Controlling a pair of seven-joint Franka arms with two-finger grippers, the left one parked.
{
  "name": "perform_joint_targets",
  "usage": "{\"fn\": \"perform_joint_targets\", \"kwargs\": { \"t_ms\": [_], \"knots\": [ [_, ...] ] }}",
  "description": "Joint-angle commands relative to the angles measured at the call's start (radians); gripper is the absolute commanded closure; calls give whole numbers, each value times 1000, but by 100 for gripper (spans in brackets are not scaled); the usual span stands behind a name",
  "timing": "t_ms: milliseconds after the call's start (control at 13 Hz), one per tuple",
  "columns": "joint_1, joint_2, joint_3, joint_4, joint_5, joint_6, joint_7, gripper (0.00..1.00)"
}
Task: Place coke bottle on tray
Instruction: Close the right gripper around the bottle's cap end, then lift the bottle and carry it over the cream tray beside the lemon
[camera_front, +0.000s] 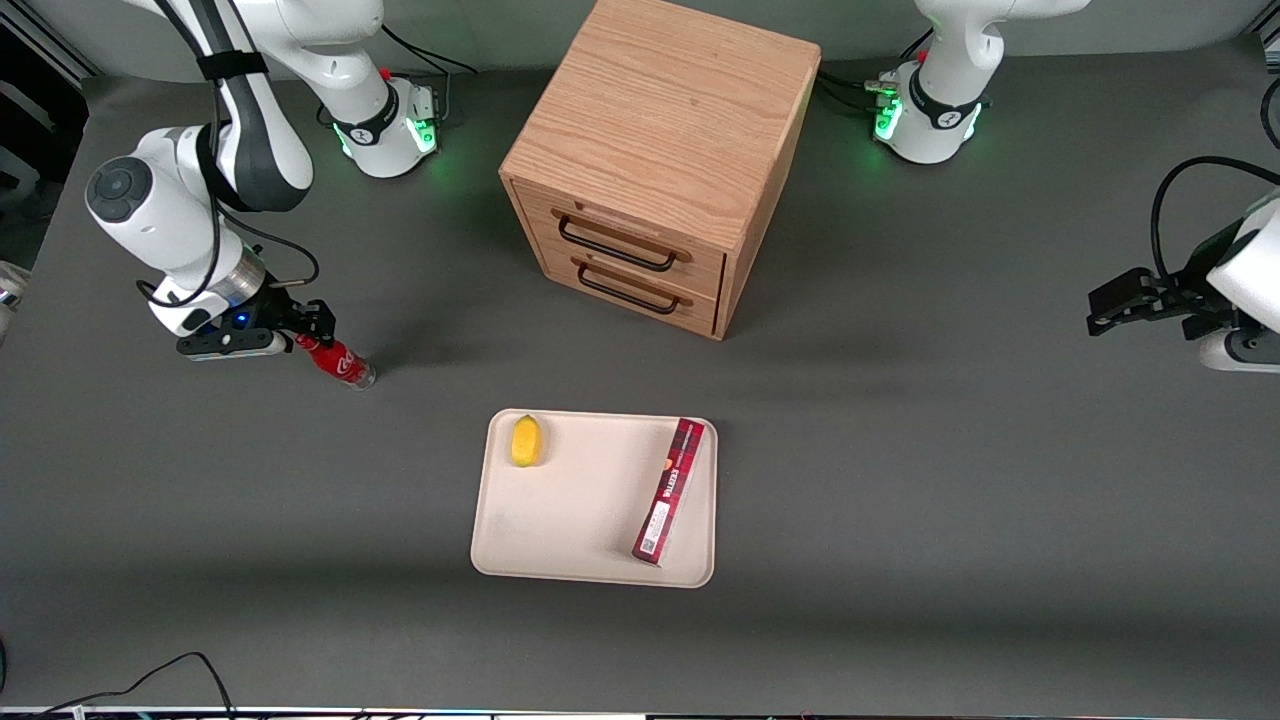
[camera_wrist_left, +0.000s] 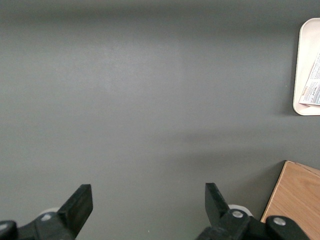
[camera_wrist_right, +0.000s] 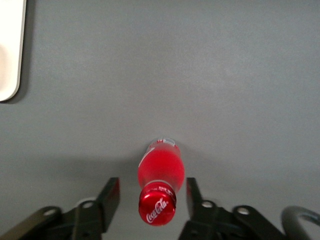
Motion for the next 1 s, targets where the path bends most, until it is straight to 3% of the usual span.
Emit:
{"fn": "perform_joint_targets", "kwargs": {
  "t_ms": [0, 77, 308, 615, 923],
  "knots": [
    [4, -15, 2, -20, 13, 22, 1, 87],
    [6, -15, 5, -15, 13, 19, 1, 100],
    [7, 17, 49, 89, 15, -5, 33, 100],
    [64, 215, 108, 573, 15, -316, 211, 100],
    [144, 402, 108, 883, 4, -366, 335, 100]
  ]
}}
